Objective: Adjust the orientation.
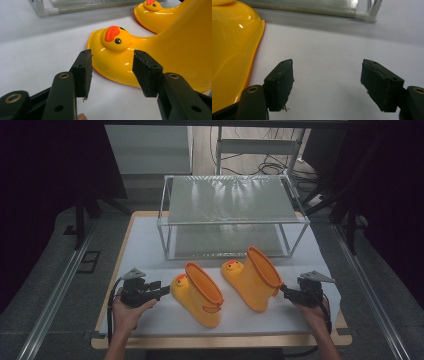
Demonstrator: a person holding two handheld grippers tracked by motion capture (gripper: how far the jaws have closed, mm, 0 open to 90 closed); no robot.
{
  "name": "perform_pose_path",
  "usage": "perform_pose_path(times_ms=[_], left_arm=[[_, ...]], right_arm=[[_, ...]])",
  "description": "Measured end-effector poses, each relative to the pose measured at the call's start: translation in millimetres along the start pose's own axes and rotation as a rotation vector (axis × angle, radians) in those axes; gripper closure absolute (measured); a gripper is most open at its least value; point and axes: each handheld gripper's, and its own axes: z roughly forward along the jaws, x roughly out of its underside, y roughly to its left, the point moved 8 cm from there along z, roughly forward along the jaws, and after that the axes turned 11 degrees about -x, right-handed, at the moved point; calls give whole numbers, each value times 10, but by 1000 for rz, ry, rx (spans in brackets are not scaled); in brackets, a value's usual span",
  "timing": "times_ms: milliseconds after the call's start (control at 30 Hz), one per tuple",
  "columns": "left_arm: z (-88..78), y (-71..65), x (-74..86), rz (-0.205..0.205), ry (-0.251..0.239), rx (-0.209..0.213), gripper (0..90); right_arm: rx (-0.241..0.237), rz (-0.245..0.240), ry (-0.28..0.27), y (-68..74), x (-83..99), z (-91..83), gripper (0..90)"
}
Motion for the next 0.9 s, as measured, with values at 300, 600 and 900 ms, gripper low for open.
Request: perform_pose_path(times_ms=[300,600,900], left_arm=[[-128,-104,5,5,-43,24,712],[-197,-405,98,52,-37,56,898],[-120,-1047,389,169,-26,103,900]], right_arm=[[-42,5,-9,28,46,-7,331],[-43,38,-45,-24,27,-48,344],[-26,36,-27,-37,64,-21,360]])
